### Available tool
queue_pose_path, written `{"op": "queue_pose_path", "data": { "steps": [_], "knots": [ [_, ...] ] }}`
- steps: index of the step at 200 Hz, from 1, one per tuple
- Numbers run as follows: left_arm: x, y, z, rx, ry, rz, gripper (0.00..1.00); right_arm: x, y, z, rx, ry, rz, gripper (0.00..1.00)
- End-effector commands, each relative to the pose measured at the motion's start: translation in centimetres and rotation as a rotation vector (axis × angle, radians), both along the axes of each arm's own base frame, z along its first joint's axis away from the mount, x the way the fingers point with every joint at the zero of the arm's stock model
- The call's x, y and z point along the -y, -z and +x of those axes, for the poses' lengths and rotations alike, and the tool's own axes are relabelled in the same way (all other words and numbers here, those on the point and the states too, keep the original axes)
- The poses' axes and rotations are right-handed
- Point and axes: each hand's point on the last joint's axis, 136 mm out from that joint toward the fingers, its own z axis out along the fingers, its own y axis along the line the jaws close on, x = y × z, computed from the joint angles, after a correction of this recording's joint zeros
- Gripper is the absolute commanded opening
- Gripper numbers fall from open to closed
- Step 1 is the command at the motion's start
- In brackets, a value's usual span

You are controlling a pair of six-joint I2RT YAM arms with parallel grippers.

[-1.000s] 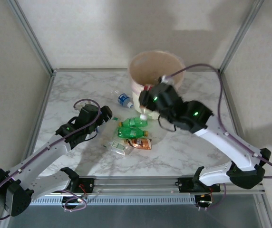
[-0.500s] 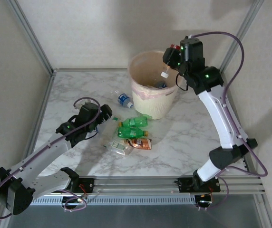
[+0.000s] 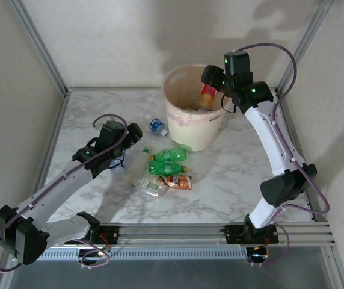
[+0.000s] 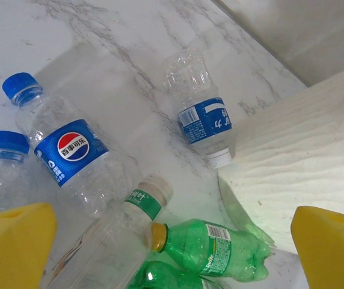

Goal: Put the plastic bottles in the bin

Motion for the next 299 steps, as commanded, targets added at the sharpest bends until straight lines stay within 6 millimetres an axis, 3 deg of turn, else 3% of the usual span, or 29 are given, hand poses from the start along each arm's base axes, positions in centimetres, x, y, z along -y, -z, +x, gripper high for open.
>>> {"op": "queue_pose_path", "data": {
  "steps": [1,42,67,121,160,222,253,299],
  "knots": [
    [-0.2,-1.5,1.0,0.026,-0.002,0.004,1.00,0.5,-1.4,-0.2,0.040,0.005,-0.005,0.85],
    [-0.9,-2.1,2.3,0.035,-0.020,-0.016,1.00,-0.4,-2.7,-2.4,0.072,-0.060,0.055,0.84],
    [-0.8,-2.4,3.3,0.043,-0.010,-0.006,1.00,-2.2,-2.3,-6.0,0.102,-0.142,0.082,0.84],
    [-1.0,-3.7,5.9,0.056,-0.039,-0.006,1.00,-6.0,1.6,-14.7,0.104,-0.328,0.158,0.83],
    [-1.3,-3.6,8.4,0.035,-0.081,-0.033,0.99,-7.9,5.4,-19.0,0.043,-0.406,0.142,0.82],
    [0.3,-3.0,13.8,0.002,-0.082,-0.046,0.96,-8.6,9.3,-21.1,-0.026,-0.431,0.120,0.82],
    [1.6,0.4,15.6,-0.075,-0.087,-0.081,0.91,-8.8,10.1,-21.7,-0.042,-0.438,0.115,0.81],
    [2.9,4.9,16.6,-0.154,-0.090,-0.098,0.89,-9.1,11.3,-22.8,-0.065,-0.458,0.097,0.81]
  ]
}}
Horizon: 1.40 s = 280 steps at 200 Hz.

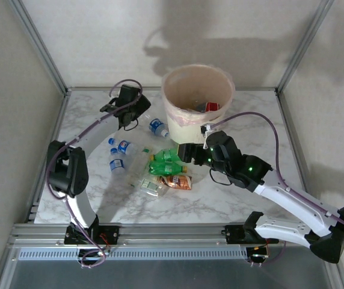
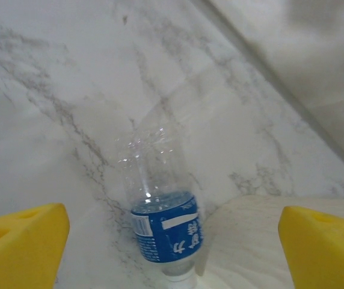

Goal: Put the plastic bottles in the bin

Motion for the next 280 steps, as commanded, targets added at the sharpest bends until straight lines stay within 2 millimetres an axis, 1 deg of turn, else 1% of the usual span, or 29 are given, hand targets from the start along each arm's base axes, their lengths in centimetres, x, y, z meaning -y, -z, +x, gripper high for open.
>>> {"op": "queue_pose_path", "data": {
  "steps": [1,41,80,104,122,160,195,231,258,280],
  "knots": [
    [0.9,0.7,0.7,-0.010,-0.005,-0.036,0.89,-0.1,0.3,-0.5,0.005,0.002,0.004,0.81],
    [1.7,3.3,1.3,-0.060,0.006,-0.022,0.89,-0.6,1.2,-1.4,0.004,-0.029,-0.026,0.83],
    [1.8,5.5,1.2,-0.102,0.006,0.007,0.89,-0.9,1.6,-1.4,-0.002,-0.031,-0.038,0.85],
    [1.8,6.1,1.2,-0.113,-0.005,0.018,0.89,-0.6,2.4,-1.2,-0.009,-0.015,-0.061,0.85],
    [2.0,6.7,1.2,-0.131,0.001,0.027,0.89,-0.5,2.6,-1.4,-0.010,-0.015,-0.052,0.86],
    [2.6,7.2,1.1,-0.145,0.017,0.027,0.91,-0.6,3.0,-1.5,-0.013,-0.028,-0.053,0.86],
    [3.1,6.8,1.1,-0.144,0.021,0.043,0.93,-0.7,4.0,-1.6,-0.022,-0.038,-0.060,0.86],
    [3.9,7.8,1.5,-0.169,0.023,0.029,0.93,-0.5,4.2,-1.7,-0.024,-0.034,-0.070,0.86],
    [5.0,7.9,1.9,-0.167,0.028,0.011,0.93,-0.2,4.3,-1.9,-0.023,-0.036,-0.066,0.86],
    [5.5,8.2,2.3,-0.168,0.027,0.010,0.93,-0.1,4.5,-2.0,-0.028,-0.036,-0.074,0.86]
  ]
}}
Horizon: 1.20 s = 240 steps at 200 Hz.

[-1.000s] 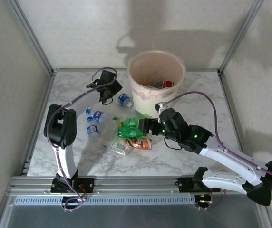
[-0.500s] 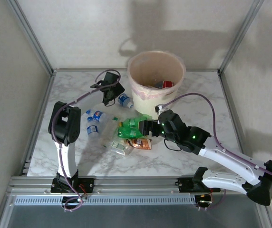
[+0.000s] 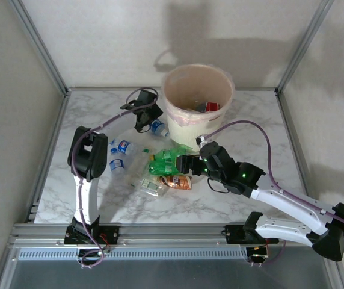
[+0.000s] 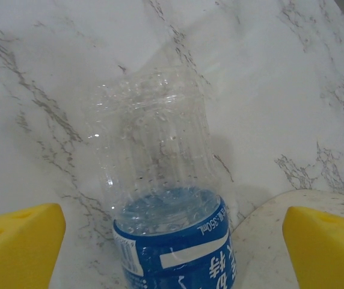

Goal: Put the plastic bottles in the bin

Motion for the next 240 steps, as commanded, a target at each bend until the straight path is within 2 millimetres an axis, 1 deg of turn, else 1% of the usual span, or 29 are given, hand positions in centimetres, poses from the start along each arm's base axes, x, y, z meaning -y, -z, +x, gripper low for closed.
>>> {"op": "queue_pose_path", "data": {
  "steps": [1,32,64,104,131,143,175,207,225,240],
  "knots": [
    [0.9,0.5,0.2,-0.021,-0.011,-0.004,0.93,0.1,-0.3,-0.3,0.010,-0.007,0.006,0.86],
    [0.7,1.8,0.6,-0.051,-0.023,0.039,0.92,0.2,-0.3,-0.3,0.009,-0.001,0.006,0.86],
    [0.0,3.5,1.1,-0.082,-0.037,0.090,0.91,0.4,-0.6,-0.5,0.011,0.007,0.024,0.86],
    [-1.1,6.4,1.2,-0.136,-0.050,0.140,0.86,0.6,-1.0,-0.4,0.013,0.015,0.022,0.86],
    [-1.4,7.6,0.9,-0.162,-0.048,0.152,0.77,0.6,-1.0,-0.3,0.019,0.021,0.031,0.86],
    [-1.4,7.7,0.9,-0.164,-0.048,0.155,0.73,0.6,-1.0,-0.3,0.019,0.022,0.032,0.86],
    [-1.9,7.1,1.1,-0.148,-0.057,0.171,0.68,0.6,-1.1,-0.2,0.025,0.023,0.033,0.85],
    [-2.3,7.0,0.8,-0.151,-0.067,0.168,0.63,1.2,-1.7,-0.2,0.039,0.039,0.028,0.85],
    [-2.5,6.3,0.7,-0.134,-0.073,0.161,0.61,1.7,-2.2,-0.4,0.051,0.048,0.042,0.85],
    [-2.6,5.2,0.6,-0.107,-0.074,0.154,0.59,1.8,-2.5,-0.6,0.055,0.042,0.059,0.86]
  ]
}}
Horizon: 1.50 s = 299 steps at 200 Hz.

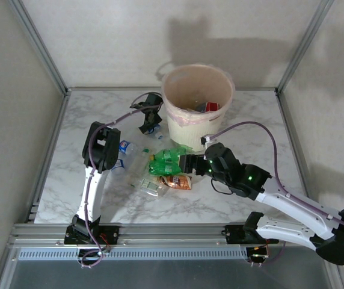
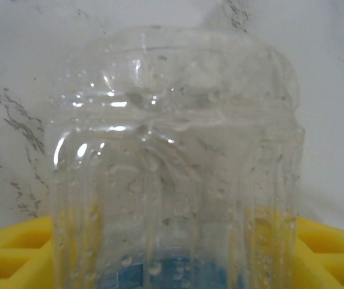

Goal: Put the plastic bottles in the bin

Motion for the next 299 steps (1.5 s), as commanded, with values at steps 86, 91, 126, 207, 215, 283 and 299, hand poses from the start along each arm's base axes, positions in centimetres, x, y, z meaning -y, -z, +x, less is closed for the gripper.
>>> {"op": "queue_pose_path", "data": {
  "steps": [86,91,126,207,215,283,299],
  "knots": [
    [-4.6,-11.5,-2.8,0.193,-0.051,0.050,0.56,1.0,-1.4,-0.4,0.024,0.023,0.025,0.86],
    [-4.9,-12.9,-3.0,0.218,-0.056,0.045,0.56,1.1,-1.4,-0.5,0.025,0.023,0.025,0.86],
    [-5.5,-25.0,-4.8,0.430,-0.035,-0.028,0.57,1.3,-1.0,-0.6,0.022,0.023,0.007,0.86],
    [4.3,-44.2,-6.6,0.784,0.181,-0.180,0.59,0.8,-0.2,-0.8,-0.003,0.008,0.037,0.85],
    [5.8,-44.1,-6.3,0.785,0.209,-0.203,0.59,0.8,0.0,-0.9,-0.008,0.008,0.038,0.85],
    [13.4,-37.9,-3.1,0.702,0.316,-0.230,0.58,1.3,0.5,-1.6,-0.030,0.010,0.057,0.85],
    [13.8,-36.8,-2.9,0.682,0.322,-0.213,0.59,1.5,0.5,-1.7,-0.033,0.012,0.059,0.85]
  ]
}}
